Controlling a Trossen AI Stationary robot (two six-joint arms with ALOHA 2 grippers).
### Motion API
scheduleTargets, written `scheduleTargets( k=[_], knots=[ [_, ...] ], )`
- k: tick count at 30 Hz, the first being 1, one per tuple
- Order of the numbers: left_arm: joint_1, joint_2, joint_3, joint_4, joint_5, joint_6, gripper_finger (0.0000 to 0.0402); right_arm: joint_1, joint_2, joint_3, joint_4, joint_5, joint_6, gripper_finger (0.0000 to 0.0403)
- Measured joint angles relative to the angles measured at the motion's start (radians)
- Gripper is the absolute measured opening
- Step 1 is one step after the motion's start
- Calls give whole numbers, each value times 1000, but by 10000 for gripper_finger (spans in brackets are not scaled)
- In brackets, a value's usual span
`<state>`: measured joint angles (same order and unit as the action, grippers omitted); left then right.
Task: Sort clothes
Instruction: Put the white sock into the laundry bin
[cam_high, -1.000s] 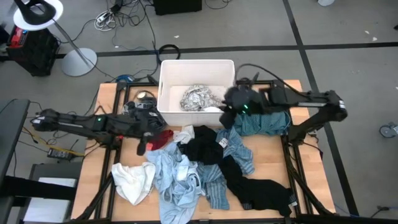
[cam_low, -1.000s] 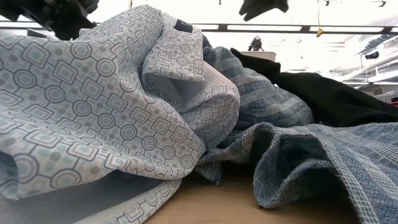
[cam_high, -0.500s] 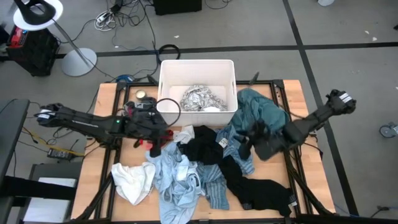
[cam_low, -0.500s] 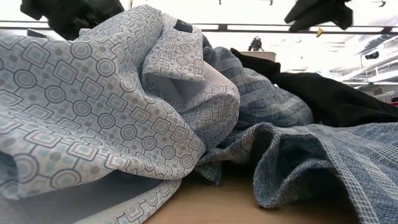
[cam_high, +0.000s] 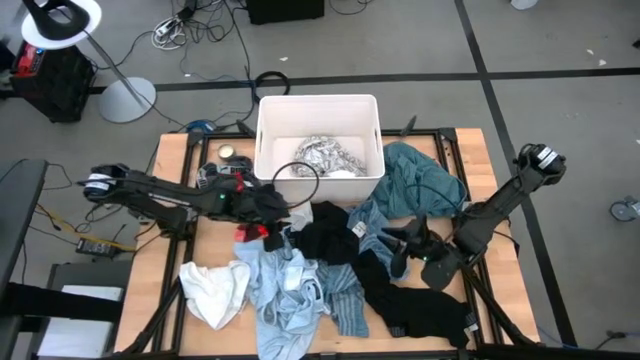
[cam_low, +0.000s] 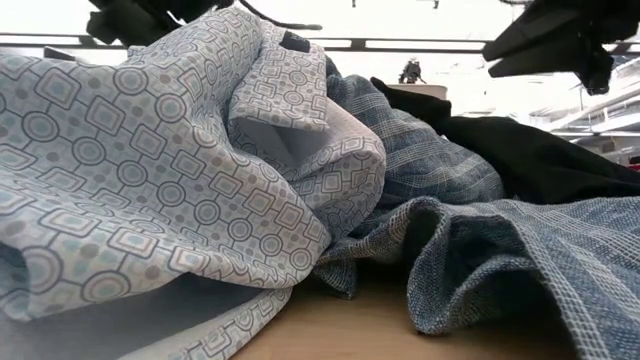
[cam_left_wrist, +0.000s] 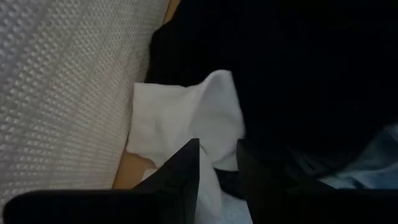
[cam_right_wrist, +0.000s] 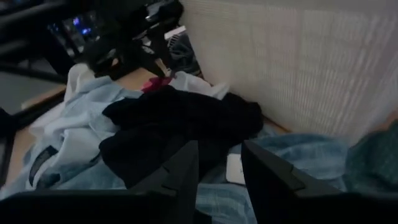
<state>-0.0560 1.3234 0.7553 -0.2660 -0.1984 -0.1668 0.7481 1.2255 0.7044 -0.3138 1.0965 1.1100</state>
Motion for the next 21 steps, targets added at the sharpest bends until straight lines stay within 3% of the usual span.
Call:
scheduleTargets(
  k=[10, 21],
  knots=[
    [7, 72, 1, 68, -72, 10, 113, 3, 0, -60, 235, 3, -150, 123],
    [-40, 76, 26, 94, -175, -14, 113, 3, 0, -60, 275, -18, -205, 123]
  ],
)
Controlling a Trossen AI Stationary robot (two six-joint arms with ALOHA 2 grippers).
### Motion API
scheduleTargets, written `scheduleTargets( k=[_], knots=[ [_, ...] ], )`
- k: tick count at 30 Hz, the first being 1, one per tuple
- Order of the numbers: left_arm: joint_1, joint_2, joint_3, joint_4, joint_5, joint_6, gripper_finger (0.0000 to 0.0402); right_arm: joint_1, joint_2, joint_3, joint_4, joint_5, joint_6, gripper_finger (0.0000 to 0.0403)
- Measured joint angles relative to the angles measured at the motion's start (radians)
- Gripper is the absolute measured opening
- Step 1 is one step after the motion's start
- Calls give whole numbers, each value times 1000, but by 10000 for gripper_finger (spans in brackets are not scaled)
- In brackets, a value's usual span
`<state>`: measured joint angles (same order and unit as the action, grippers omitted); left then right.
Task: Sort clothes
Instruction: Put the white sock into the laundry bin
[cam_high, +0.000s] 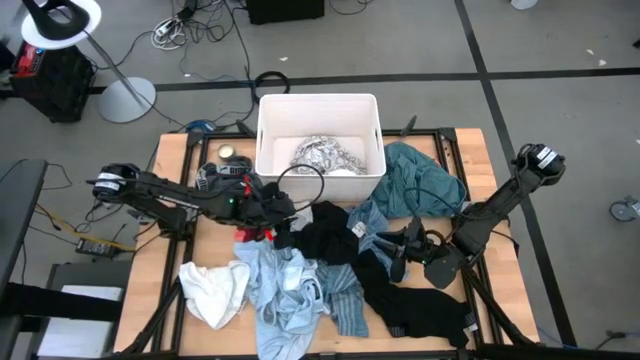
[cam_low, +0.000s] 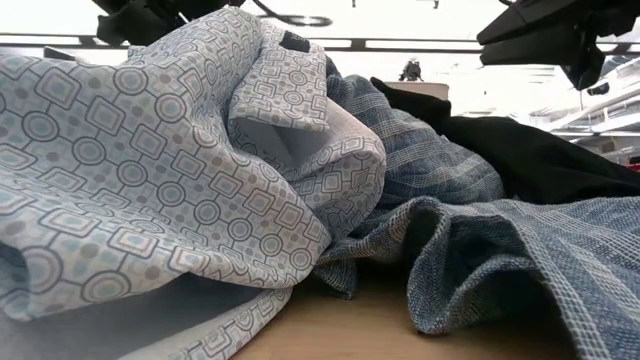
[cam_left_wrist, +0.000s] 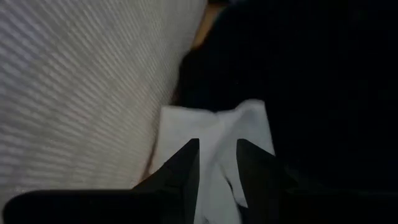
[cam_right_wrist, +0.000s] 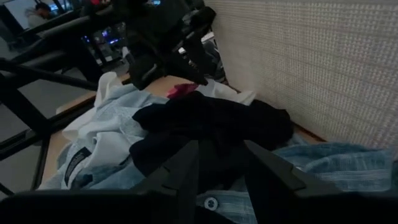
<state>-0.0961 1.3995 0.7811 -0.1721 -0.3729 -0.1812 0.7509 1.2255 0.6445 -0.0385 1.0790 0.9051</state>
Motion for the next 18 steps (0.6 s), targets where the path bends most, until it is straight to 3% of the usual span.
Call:
scheduleTargets(
  k=[8, 18],
  knots=[
    [-5, 6, 0, -56, -5, 17, 113, 0, 0, 0, 1, 0, -9, 123],
    [-5, 127, 0, -47, -16, -4, 109, 0, 0, 0, 4, 0, -10, 121]
  ],
)
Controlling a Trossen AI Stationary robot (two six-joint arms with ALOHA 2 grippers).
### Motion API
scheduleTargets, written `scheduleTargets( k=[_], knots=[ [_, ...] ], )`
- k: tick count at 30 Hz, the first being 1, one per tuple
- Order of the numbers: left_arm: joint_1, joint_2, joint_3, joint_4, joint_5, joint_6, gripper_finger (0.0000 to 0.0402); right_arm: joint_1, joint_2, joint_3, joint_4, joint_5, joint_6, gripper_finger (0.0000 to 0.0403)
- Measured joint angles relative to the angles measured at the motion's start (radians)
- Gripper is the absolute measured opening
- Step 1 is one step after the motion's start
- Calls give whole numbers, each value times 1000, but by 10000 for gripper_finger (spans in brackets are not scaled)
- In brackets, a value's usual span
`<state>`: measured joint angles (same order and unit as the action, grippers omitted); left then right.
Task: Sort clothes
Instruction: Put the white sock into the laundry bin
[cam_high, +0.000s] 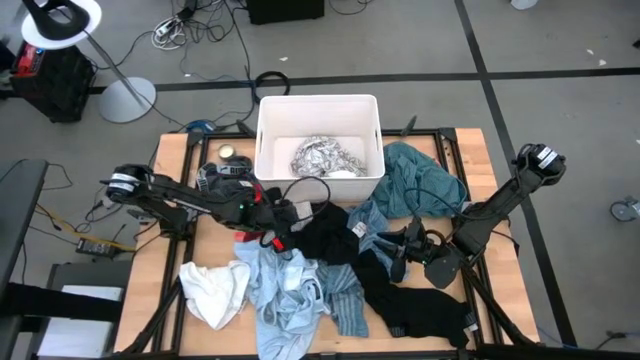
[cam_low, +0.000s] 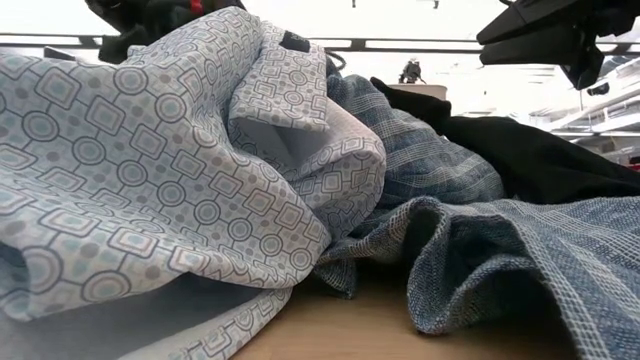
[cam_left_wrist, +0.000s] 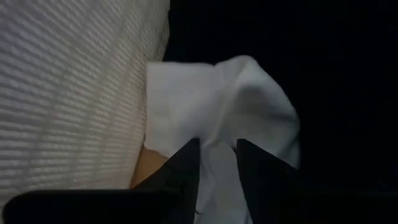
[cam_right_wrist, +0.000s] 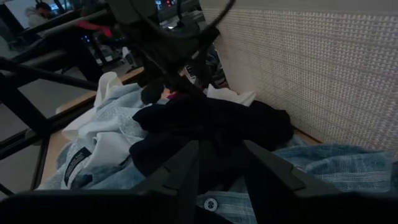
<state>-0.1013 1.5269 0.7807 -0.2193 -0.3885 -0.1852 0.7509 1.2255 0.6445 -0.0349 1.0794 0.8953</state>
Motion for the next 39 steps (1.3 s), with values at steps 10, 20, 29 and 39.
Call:
scheduleTargets(
  k=[10, 20, 29, 39],
  knots=[
    [-31, -45, 13, -28, -3, -56, 5, 0, 0, 0, -8, 0, -10, 118],
    [-55, -162, 171, -331, -7, -134, 1, 0, 0, -55, -39, 0, 4, 114],
    [-56, -206, 427, -567, -69, -122, 0, -34, 0, -213, 204, 1, 65, 113],
    [-3, -208, 762, -670, -204, 54, 0, -65, 0, -213, 357, -28, -147, 113]
  ],
)
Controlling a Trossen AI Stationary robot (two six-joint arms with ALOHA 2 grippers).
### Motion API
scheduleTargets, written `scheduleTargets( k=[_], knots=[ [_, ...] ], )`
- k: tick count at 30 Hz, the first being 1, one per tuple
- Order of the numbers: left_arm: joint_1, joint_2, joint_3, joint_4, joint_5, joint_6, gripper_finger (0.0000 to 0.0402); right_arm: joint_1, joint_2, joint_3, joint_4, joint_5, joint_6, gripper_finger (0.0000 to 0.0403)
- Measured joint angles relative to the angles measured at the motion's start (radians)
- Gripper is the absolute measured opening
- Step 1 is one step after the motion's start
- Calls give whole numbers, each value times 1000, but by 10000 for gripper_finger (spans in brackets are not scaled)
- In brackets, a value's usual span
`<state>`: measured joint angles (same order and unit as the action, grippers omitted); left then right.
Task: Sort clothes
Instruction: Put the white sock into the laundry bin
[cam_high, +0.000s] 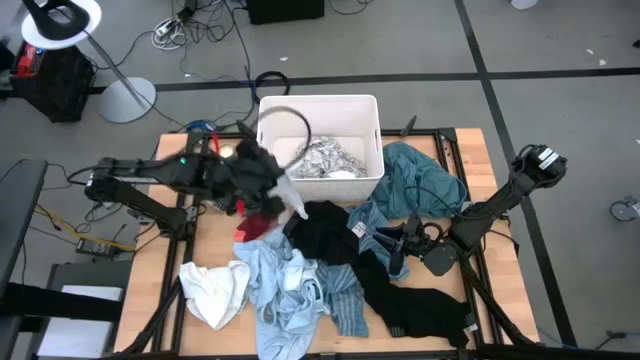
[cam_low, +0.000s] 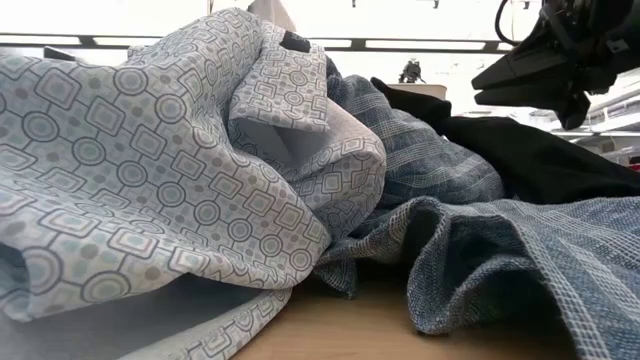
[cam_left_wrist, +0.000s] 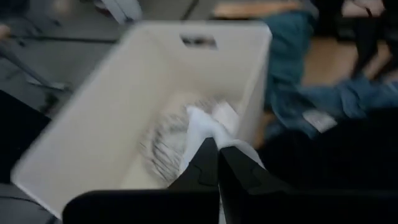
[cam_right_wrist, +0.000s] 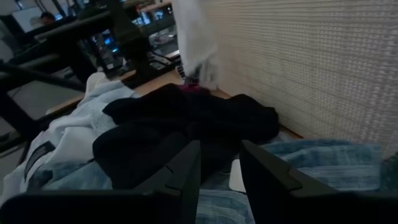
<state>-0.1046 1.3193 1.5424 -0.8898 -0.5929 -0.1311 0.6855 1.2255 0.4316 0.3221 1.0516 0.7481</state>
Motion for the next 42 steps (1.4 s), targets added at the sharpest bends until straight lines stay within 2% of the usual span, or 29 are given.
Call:
scheduleTargets(
  k=[8, 18, 26, 33, 37, 42],
  knots=[
    [103, 0, 155, 49, -96, 194, 0, 0, 0, 0, -1, -2, -1, 113],
    [246, 1, 184, 249, -94, 443, 0, -1, 0, 0, -1, -3, -1, 113],
    [311, 3, 162, 267, -90, 442, 7, -1, 0, 0, -1, -4, -1, 112],
    [337, 5, 44, 247, -29, 441, 10, -1, 0, 0, -1, -8, 0, 112],
    [362, 5, -11, 232, 22, 419, 37, -1, 0, 0, -2, -8, 0, 112],
    [384, 5, -62, 179, 135, 306, 94, -1, 0, 0, -1, -8, 0, 112]
  ],
)
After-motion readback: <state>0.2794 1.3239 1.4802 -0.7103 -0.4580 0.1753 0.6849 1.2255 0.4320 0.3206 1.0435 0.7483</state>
